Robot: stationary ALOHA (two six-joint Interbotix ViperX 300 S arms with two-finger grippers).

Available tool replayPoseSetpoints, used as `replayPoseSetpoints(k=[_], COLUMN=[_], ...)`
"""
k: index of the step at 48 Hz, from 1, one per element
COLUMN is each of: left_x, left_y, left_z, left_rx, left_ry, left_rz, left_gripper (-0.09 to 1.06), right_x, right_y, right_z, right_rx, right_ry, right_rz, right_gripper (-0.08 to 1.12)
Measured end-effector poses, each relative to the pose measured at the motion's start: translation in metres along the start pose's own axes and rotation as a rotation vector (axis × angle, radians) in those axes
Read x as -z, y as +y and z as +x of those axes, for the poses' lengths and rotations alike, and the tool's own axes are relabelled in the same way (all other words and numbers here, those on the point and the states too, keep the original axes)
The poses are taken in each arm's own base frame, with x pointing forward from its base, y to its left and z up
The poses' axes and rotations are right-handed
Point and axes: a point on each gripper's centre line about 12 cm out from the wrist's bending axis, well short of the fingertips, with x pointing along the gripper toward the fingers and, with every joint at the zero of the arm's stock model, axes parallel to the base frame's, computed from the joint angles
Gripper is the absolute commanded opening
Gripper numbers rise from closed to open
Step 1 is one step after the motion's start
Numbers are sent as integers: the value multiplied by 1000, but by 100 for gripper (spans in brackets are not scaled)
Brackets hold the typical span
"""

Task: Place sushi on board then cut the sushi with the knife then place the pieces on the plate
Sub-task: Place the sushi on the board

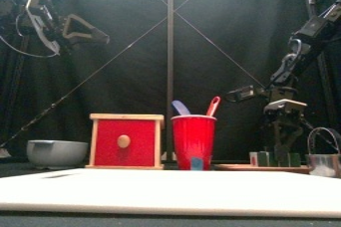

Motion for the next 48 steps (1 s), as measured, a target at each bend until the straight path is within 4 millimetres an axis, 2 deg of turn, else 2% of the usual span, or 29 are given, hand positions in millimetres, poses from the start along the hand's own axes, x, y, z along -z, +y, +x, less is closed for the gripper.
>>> replayPoseSetpoints(k=[11, 24, 35, 48], left_x=[0, 2, 3, 6], left_y=[1, 2, 2, 2], left_z=[0, -1, -1, -2], left_rx=[-5, -9, -9, -10], left_ry=[-1, 5, 8, 14], left_rz=[-1, -3, -5, -7], left_gripper=[-2, -2, -2, -2], right_x=[2, 1, -2, -17], right_y=[-1, 0, 4, 10], right_z=[12, 10, -10, -52], right_rx=[-2, -1, -17, -22], right_ry=[22, 18, 0, -103], right_rz=[0, 2, 40, 231], right_gripper=[86, 55, 53, 53])
